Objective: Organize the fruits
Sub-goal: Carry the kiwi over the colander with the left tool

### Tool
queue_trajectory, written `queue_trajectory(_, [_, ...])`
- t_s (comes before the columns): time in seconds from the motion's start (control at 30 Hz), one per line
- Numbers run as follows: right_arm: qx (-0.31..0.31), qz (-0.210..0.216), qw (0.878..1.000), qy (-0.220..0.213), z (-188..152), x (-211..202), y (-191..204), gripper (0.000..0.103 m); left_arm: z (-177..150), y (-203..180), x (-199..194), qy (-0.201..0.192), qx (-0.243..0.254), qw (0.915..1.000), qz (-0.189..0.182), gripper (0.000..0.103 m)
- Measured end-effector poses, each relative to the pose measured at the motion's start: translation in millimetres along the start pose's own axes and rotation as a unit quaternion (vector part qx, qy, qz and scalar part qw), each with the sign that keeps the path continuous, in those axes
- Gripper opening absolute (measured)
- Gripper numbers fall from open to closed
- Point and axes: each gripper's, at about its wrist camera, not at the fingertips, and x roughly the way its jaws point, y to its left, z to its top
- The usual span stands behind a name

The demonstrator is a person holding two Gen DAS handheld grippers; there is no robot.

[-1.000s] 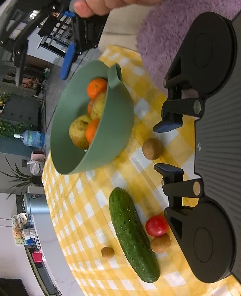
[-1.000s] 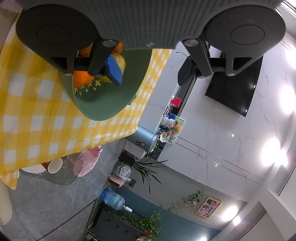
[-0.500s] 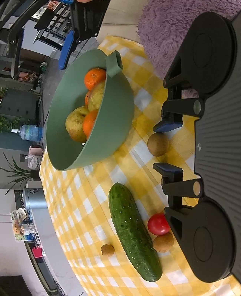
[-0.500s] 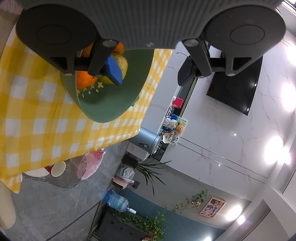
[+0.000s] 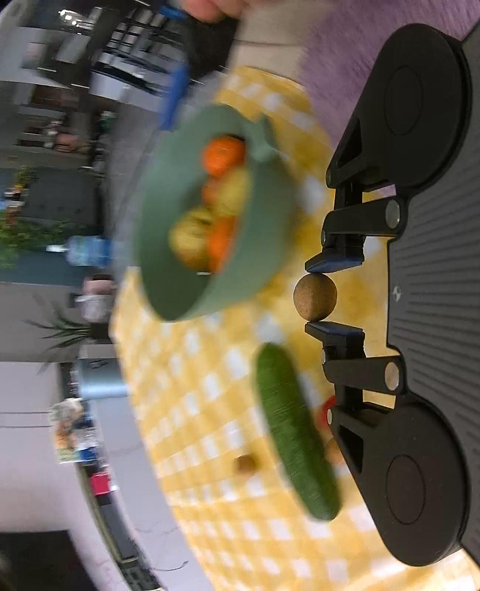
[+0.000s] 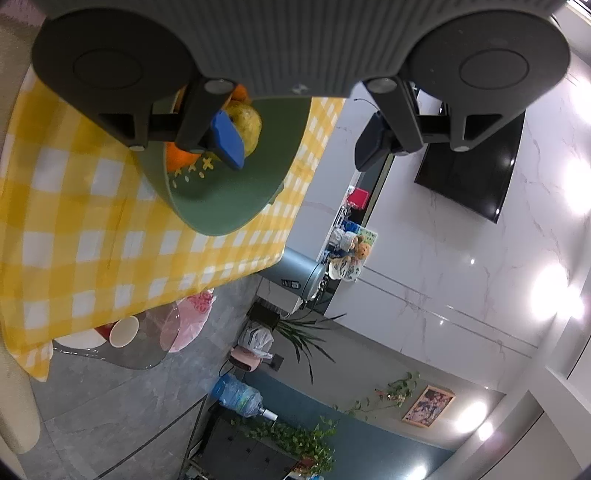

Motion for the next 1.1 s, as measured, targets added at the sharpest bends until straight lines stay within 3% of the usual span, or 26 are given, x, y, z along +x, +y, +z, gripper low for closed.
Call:
queue_trajectory(0.13, [0.017,0.001,1.0,-0.014,2.8,-6.0,-5.3,0.065,20.5,-2.7,-32.5,-0.073,-0.024,0.9966,-0.029,0.031])
queue_trajectory(0.23, [0.029,-0.002,0.999,-0.019,4.4,-8.1,-9.4,0.065,39.4,-11.5,-38.5,-0.093,-0.024,0.9931,-0.068,0.031])
queue_trajectory(0.5, [0.065,0.004,0.998,-0.011,8.9,-7.8,-21.5,0.065,87.4,-36.2,17.4,-0.056,-0.012,0.9924,-0.108,0.031])
queue_trajectory(0.8, [0.092,-0.013,0.995,-0.044,13.4,-18.9,-29.5,0.065,105.9,-41.0,73.9,-0.008,-0.044,0.9887,-0.143,0.031])
queue_trajectory(0.87, [0.101,-0.013,0.994,-0.038,14.5,-17.4,-33.1,0.065,107.7,-45.1,80.0,-0.002,-0.035,0.9894,-0.141,0.031])
queue_trajectory(0.97, [0.109,-0.013,0.994,-0.026,14.6,-14.7,-35.9,0.065,108.8,-53.7,84.0,-0.005,0.0,0.9941,-0.109,0.031])
queue_trajectory(1.1, [0.108,-0.012,0.994,-0.027,14.2,-16.7,-34.8,0.065,109.7,-52.6,86.5,0.003,0.002,0.9956,-0.094,0.032])
